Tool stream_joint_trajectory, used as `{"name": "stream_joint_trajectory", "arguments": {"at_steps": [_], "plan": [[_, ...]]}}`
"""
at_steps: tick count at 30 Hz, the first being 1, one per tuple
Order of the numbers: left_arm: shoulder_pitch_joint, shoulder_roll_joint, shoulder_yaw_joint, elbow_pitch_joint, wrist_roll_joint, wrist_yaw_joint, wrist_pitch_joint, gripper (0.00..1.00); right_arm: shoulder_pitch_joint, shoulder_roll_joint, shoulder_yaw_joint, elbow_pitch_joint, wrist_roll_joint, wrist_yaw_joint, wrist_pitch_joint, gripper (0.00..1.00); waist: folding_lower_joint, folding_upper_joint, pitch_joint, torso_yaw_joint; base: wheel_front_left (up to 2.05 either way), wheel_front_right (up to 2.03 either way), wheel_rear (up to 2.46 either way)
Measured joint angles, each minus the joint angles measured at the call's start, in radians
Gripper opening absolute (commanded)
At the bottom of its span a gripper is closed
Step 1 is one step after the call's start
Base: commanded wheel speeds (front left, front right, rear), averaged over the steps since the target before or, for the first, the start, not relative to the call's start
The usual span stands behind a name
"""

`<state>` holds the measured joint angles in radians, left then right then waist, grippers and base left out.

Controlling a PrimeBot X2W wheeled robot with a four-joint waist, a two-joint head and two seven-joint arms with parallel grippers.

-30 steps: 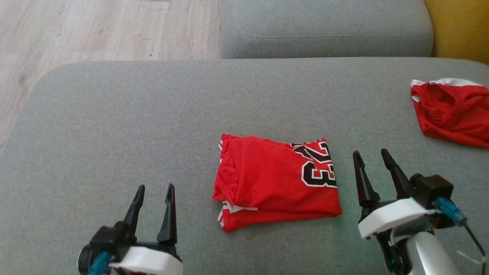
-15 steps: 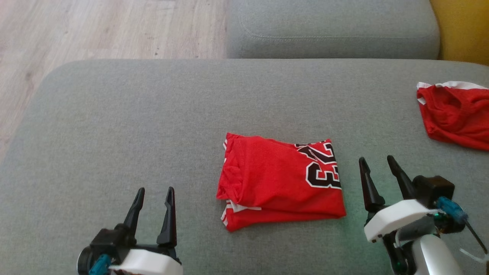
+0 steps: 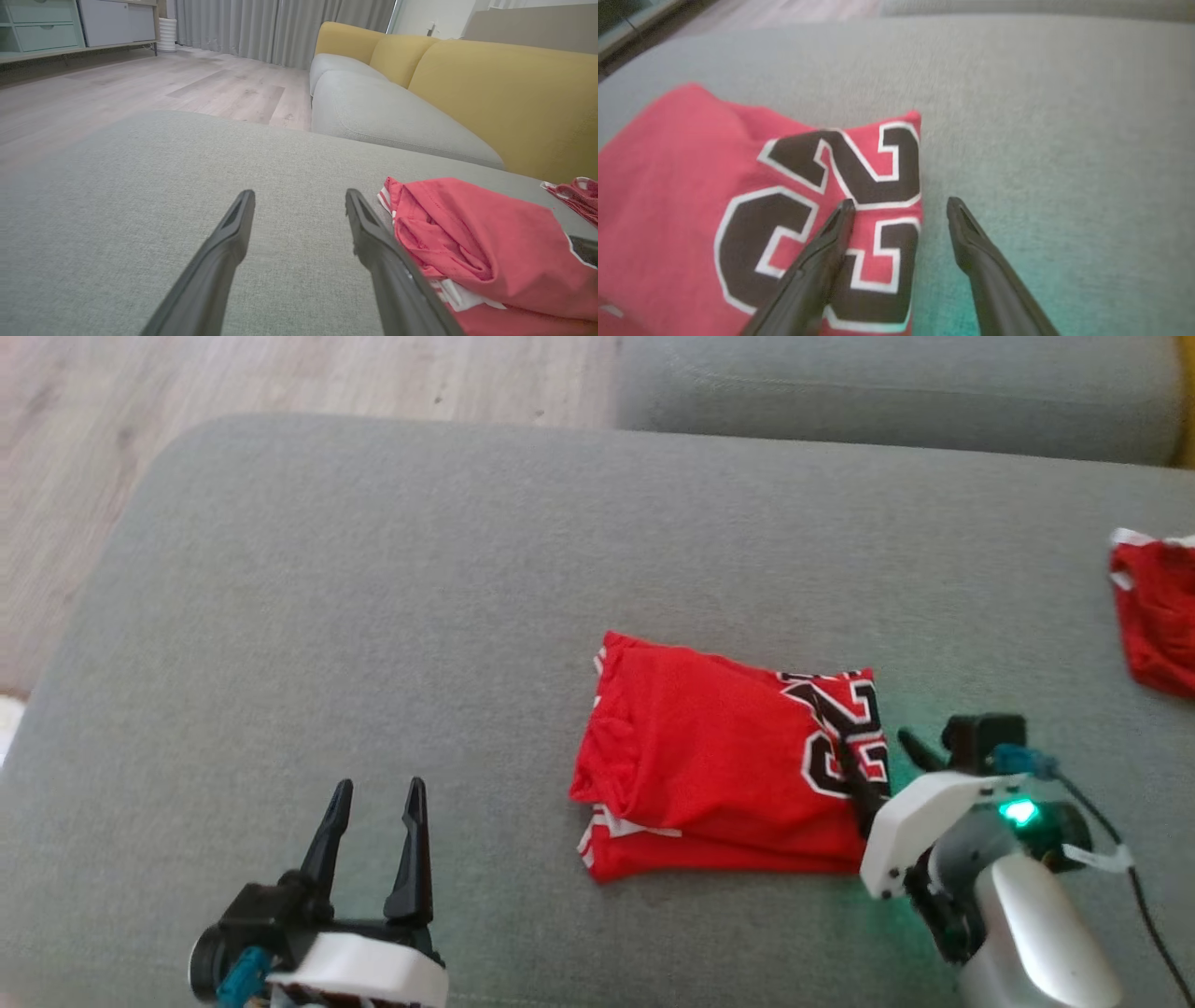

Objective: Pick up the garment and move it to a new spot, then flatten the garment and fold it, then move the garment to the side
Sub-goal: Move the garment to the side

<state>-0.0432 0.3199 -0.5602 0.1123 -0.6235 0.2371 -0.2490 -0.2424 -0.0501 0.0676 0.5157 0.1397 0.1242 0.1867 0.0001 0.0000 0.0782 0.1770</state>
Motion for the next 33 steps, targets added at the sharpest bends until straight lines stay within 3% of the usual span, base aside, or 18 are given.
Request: {"name": "stream_joint_trajectory", "arguments": {"at_steps": [7,8,9,10,12,21,33], "plan": [[-0.013,-0.011,0.015,0.006,0.008,-0.001,0.0,1.0,-0.017,-0.03,0.053,0.047,0.076,0.0,0.078,1.0,0.0,0.0,0.029,0.042,0.0,0.0,0.0],[-0.013,-0.012,0.016,0.007,0.009,-0.001,0.0,1.0,-0.021,-0.033,0.057,0.047,0.084,0.0,0.079,0.95,0.0,0.0,0.032,0.044,0.0,0.0,0.0],[-0.013,-0.013,0.018,0.007,0.009,-0.001,0.0,1.0,-0.023,-0.035,0.059,0.047,0.091,0.0,0.079,0.64,0.0,0.0,0.033,0.044,0.0,0.0,0.0],[-0.013,-0.014,0.021,0.007,0.009,-0.001,0.0,1.0,-0.024,-0.035,0.063,0.047,0.098,0.0,0.079,0.4,0.0,0.0,0.034,0.043,0.0,0.0,0.0],[-0.013,-0.017,0.03,0.007,0.01,-0.001,0.0,1.0,-0.027,-0.035,0.074,0.048,0.11,0.0,0.077,0.03,-0.0001,0.0,0.035,0.037,0.0,0.0,0.0],[-0.013,-0.024,0.04,0.007,0.036,-0.018,0.0,1.0,-0.079,-0.053,0.045,0.035,0.116,0.0,0.021,0.0,0.0,0.0,0.039,-0.039,0.0,0.0,0.0],[-0.035,-0.039,0.035,0.006,0.053,-0.036,0.0,1.0,-0.091,-0.121,-0.091,-0.086,0.096,0.0,0.026,0.0,-0.0001,0.0,0.064,-0.234,0.0,0.0,0.0]]}}
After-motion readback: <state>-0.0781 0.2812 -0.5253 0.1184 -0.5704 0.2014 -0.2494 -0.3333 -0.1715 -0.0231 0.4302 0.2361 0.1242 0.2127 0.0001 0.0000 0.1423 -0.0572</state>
